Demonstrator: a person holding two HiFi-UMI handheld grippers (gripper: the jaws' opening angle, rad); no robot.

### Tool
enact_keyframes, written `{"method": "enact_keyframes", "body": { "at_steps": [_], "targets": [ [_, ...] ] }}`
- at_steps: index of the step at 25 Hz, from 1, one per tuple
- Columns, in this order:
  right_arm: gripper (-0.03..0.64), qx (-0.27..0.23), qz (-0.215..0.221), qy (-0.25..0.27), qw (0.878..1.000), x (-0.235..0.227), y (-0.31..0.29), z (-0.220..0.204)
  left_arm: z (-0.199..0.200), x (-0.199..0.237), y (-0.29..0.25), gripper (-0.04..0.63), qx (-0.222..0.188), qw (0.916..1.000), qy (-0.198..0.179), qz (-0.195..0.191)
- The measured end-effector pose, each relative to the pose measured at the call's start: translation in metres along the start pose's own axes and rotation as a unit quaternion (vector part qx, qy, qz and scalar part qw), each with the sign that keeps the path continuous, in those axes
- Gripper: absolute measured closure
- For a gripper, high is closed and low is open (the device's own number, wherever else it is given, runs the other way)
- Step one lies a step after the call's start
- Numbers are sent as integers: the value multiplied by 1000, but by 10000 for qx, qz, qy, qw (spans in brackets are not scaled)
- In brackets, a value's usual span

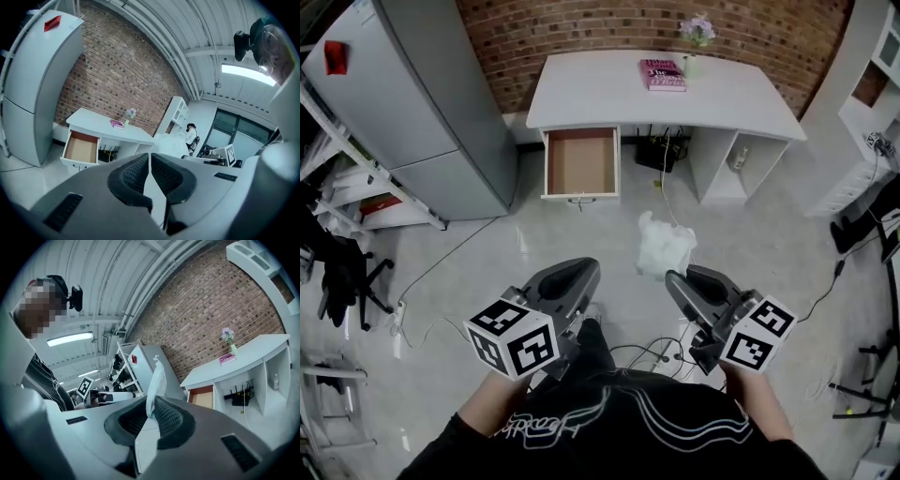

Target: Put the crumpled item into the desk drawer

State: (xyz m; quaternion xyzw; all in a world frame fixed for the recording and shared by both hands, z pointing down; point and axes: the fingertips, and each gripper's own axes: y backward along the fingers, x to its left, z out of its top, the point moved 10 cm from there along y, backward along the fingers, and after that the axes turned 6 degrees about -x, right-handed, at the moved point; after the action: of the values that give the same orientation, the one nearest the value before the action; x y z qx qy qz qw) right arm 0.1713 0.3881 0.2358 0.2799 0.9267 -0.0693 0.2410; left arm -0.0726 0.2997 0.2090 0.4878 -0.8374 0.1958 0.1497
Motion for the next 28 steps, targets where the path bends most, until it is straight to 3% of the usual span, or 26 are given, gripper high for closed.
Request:
{"method": "enact_keyframes", "body": {
  "at_steps": [9, 15, 22, 28],
  "targets": [
    [554, 446, -213, -388, 9980, -96, -192, 21, 77, 193, -76, 572, 458, 9981, 371, 159],
    [554, 803, -368, -498, 9948, -147, -297, 15, 95, 309, -113, 572, 754, 9962, 432, 96],
    [554, 1075, -419, -72, 9933, -190, -365, 8, 96, 369, -137, 572, 764, 9955, 486, 263],
    [554, 1192, -425, -19, 9920, -236, -406, 8, 92, 401, -161, 572, 740, 9940, 609, 519]
  ]
}}
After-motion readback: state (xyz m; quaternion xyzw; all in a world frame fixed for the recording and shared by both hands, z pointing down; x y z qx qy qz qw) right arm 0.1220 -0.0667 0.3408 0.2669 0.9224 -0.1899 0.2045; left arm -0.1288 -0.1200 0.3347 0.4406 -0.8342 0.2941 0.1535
